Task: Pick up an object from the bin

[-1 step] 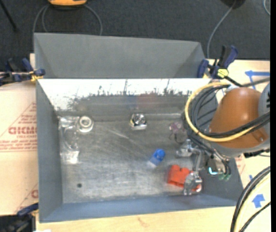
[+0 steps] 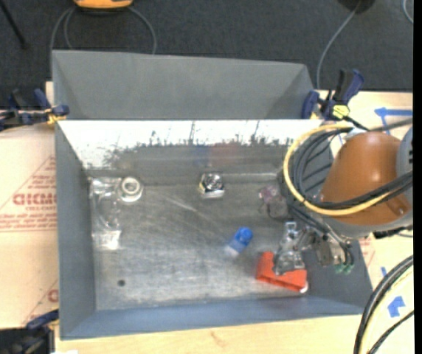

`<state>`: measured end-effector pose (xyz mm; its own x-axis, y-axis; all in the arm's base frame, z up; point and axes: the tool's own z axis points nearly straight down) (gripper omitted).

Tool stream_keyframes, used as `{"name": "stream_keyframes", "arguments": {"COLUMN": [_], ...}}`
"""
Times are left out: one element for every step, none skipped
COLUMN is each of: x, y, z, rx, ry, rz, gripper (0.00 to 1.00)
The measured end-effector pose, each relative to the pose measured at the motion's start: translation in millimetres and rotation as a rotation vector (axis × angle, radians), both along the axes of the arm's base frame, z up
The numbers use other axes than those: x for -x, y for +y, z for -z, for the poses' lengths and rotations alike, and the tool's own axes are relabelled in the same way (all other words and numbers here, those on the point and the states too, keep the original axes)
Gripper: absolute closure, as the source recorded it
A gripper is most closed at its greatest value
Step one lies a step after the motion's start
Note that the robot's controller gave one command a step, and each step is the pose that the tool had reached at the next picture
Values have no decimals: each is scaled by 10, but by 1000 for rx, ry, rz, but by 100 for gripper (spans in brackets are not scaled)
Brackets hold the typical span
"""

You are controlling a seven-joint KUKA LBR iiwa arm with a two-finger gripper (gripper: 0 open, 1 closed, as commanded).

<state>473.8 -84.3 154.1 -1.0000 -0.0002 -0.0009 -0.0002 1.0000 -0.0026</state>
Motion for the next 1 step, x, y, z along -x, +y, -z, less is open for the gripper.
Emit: {"name": "stream_keyframes", "arguments": {"x": [0], "y": [0], "z": [0], "rx": [0], "ry": [0], "rz": [-1], "gripper": [0]}}
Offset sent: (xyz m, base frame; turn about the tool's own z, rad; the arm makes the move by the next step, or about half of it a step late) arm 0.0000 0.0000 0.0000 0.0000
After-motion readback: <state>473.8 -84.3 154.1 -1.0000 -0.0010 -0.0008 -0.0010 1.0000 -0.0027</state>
